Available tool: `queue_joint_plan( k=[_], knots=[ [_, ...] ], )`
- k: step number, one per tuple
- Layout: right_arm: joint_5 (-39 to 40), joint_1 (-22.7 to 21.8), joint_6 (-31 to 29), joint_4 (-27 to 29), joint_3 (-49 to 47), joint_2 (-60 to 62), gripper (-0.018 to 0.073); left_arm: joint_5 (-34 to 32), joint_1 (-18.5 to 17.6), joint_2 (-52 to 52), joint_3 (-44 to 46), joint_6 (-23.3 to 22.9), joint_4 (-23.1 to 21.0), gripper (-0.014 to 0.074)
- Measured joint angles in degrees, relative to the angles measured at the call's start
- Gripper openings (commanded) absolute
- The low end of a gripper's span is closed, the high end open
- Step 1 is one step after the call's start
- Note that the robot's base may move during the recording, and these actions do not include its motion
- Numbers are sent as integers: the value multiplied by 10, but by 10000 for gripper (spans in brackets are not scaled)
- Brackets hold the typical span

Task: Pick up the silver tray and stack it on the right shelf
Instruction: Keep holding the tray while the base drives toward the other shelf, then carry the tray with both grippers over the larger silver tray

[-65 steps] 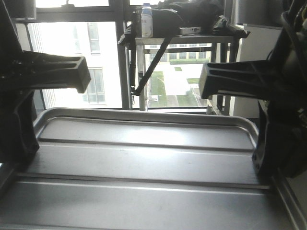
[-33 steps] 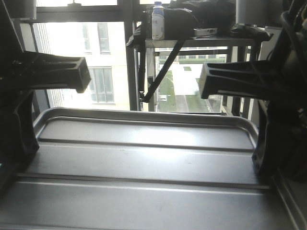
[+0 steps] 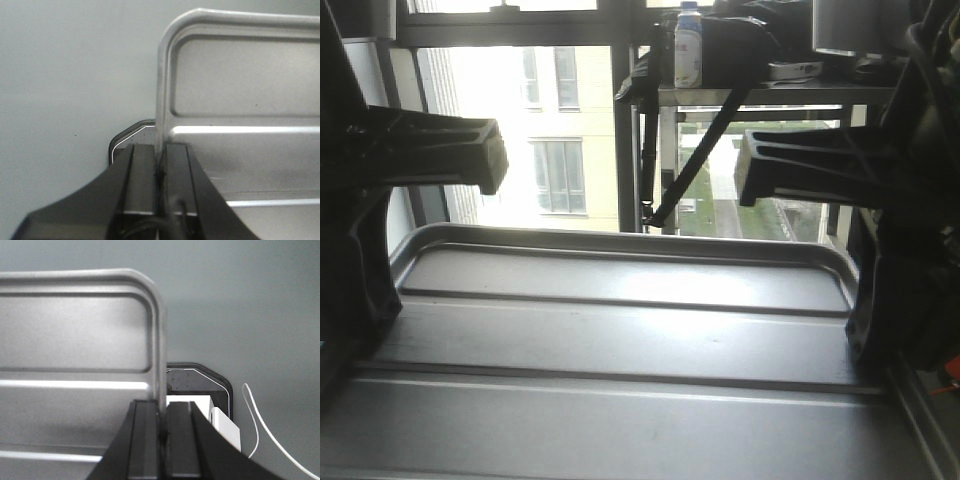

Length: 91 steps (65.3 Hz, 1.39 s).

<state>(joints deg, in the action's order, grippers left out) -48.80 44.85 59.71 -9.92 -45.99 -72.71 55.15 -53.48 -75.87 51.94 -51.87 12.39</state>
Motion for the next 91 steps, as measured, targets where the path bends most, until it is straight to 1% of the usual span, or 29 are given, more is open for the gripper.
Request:
queue_joint_plan(
  k=[91],
  knots=[
    [-1,0,0,0,0,0,60,0,0,0,0,0,0,-100]
  ],
)
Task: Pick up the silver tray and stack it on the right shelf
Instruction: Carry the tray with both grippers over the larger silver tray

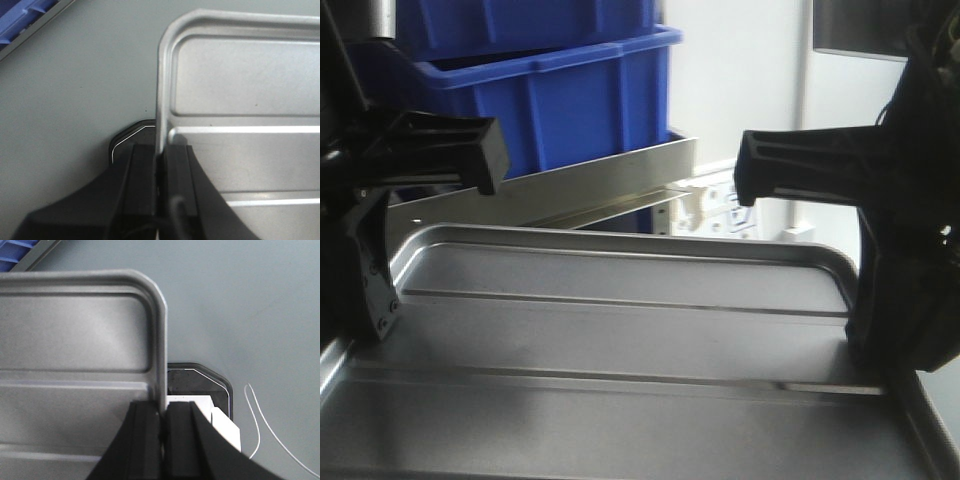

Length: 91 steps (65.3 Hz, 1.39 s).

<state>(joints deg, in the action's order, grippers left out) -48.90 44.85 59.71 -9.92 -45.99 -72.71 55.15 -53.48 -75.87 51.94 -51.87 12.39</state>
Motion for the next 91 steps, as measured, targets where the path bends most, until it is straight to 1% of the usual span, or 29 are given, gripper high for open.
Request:
queue_joint_plan(
  k=[91],
  knots=[
    [0,0,0,0,0,0,60,2,0,0,0,0,0,-100]
  ],
)
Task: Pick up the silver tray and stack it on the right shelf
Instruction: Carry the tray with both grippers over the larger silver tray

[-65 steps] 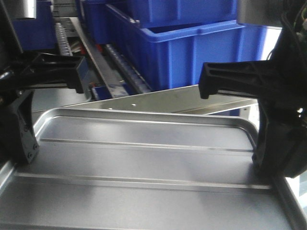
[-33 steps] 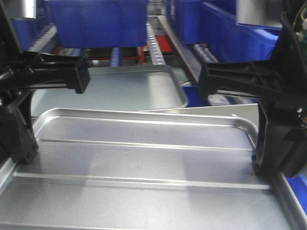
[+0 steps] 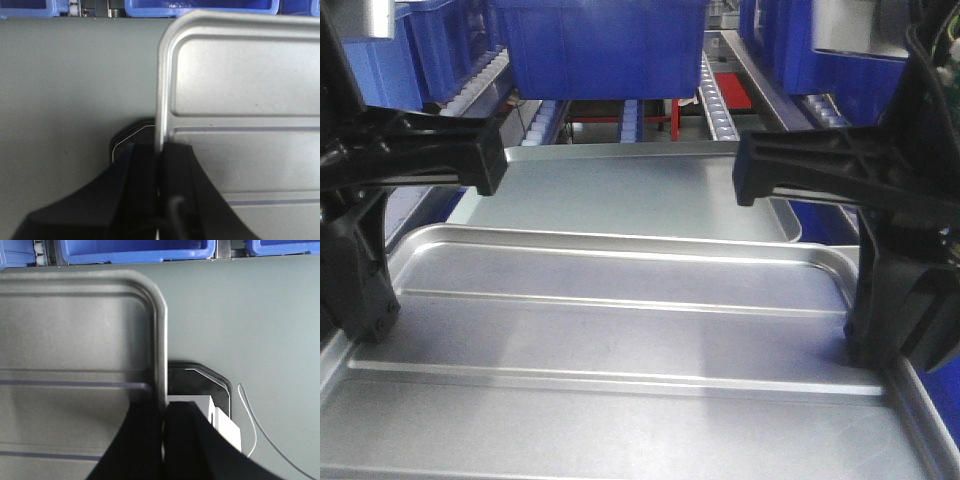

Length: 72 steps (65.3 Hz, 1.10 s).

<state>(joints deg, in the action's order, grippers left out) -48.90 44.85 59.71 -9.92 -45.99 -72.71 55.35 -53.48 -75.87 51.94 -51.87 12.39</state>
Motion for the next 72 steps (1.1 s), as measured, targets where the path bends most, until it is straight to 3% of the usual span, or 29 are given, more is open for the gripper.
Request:
queue_joint_plan(
  k=[72],
  knots=[
    [0,0,0,0,0,0,60,0,0,0,0,0,0,-100]
  ],
)
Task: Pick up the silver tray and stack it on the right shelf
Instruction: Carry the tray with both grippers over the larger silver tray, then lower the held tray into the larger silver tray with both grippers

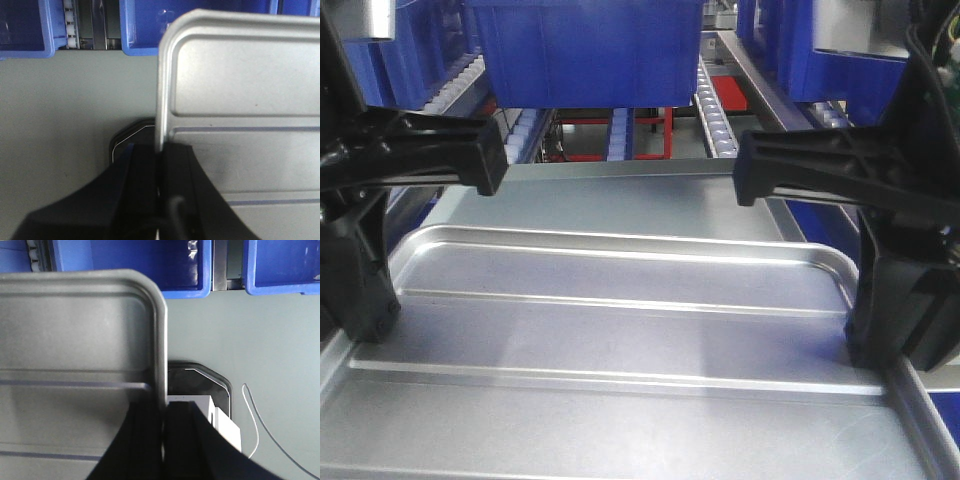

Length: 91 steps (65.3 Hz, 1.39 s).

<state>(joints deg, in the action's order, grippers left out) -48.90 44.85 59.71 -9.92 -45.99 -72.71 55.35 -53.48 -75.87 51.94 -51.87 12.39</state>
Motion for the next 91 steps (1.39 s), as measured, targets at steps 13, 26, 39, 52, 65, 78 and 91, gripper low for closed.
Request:
queue_joint_plan(
  k=[13,26,39,52,65,78,91],
  knots=[
    [0,0,0,0,0,0,60,0,0,0,0,0,0,-100],
    [0,0,0,0,0,0,60,0,0,0,0,0,0,-100],
    [-6,0,0,1,-1,0,60,-2,0,0,0,0,1,-100],
    [12,-1,-12,-12,-1,0,60,-21,31,0,0,42,-16,-100],
    [45,-32,-37,-17,-15,-21,60,-77,117,0,0,156,-80,-100],
    [76,-74,-85,-17,-84,-96,60,-124,183,-1,0,216,-87,-100],
    [76,-108,-138,-14,-174,-188,60,-147,223,-38,17,273,-108,-100]
  ],
)
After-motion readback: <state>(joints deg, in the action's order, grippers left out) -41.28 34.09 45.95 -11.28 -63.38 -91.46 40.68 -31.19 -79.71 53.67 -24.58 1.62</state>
